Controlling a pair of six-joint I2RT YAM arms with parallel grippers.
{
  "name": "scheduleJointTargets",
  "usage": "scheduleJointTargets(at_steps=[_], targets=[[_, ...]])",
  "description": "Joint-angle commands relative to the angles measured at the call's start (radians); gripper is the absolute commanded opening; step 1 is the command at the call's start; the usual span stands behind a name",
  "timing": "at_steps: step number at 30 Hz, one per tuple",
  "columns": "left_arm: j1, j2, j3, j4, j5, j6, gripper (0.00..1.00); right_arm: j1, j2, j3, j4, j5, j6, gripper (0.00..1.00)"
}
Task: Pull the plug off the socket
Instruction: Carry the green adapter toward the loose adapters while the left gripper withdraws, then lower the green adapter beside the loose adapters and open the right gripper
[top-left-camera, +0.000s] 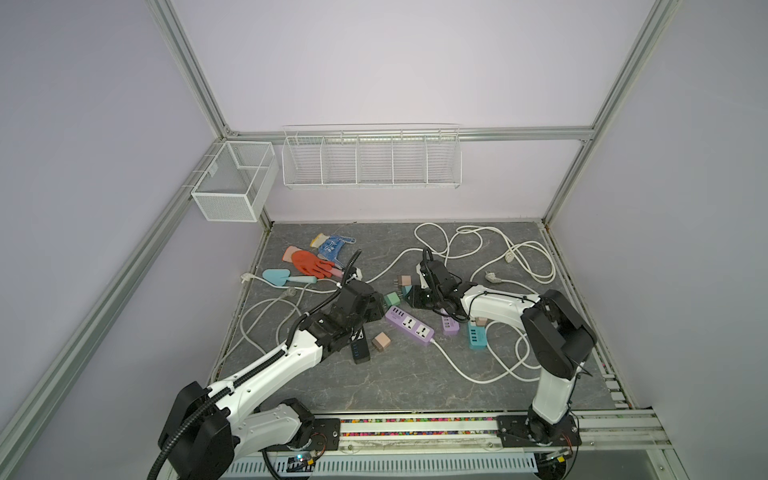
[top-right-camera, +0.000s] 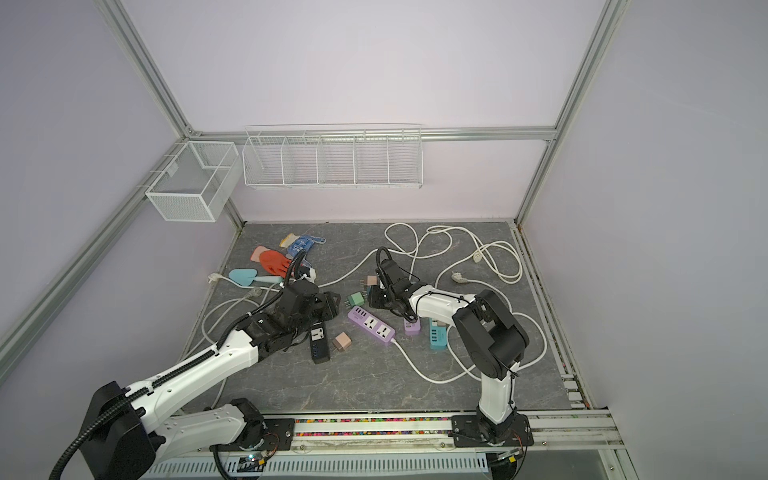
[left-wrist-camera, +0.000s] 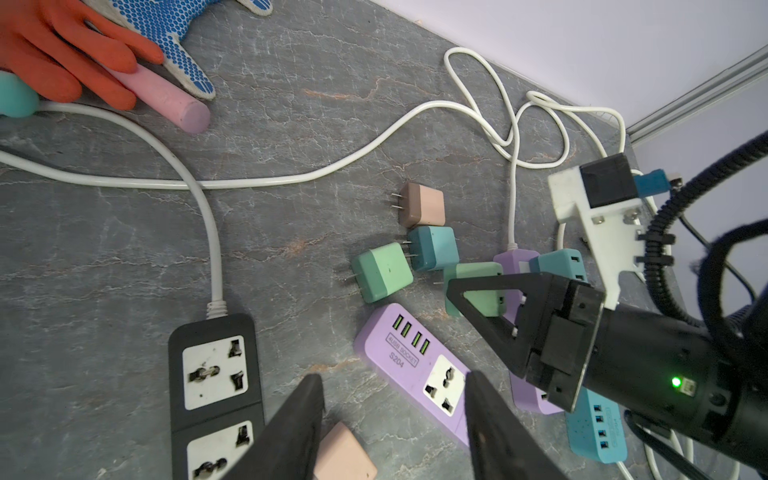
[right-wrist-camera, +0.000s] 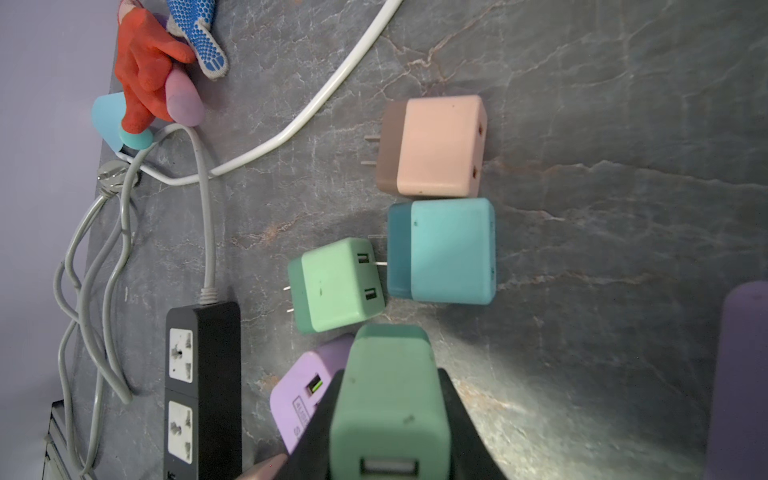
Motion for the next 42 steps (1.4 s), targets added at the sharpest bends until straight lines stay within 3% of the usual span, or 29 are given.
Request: scheduleJointTargets(at_steps=[1, 16, 22, 42], targets=[[0.006, -0.015, -0.013, -0.025, -0.024, -0.011, 0.57, 0.008, 0.031, 0.027, 0.023, -0.026, 0.027, 0.07], [0.013, 0.001, -0.014, -0.010, -0.010, -0.013, 0.58, 0.021, 0.087, 0.029, 0.023, -0.039, 0.040, 0.08], [0.016, 0.016, -0.008, 0.004, 0.002, -0.007, 0.60, 0.027, 0.094, 0.019, 0.018, -0.032, 0.043, 0.14], [0.018, 0.018, 0.006, 0.005, 0.016, -0.014, 0.62, 0.025, -0.014, -0.024, -0.051, 0.048, 0.002, 0.56]])
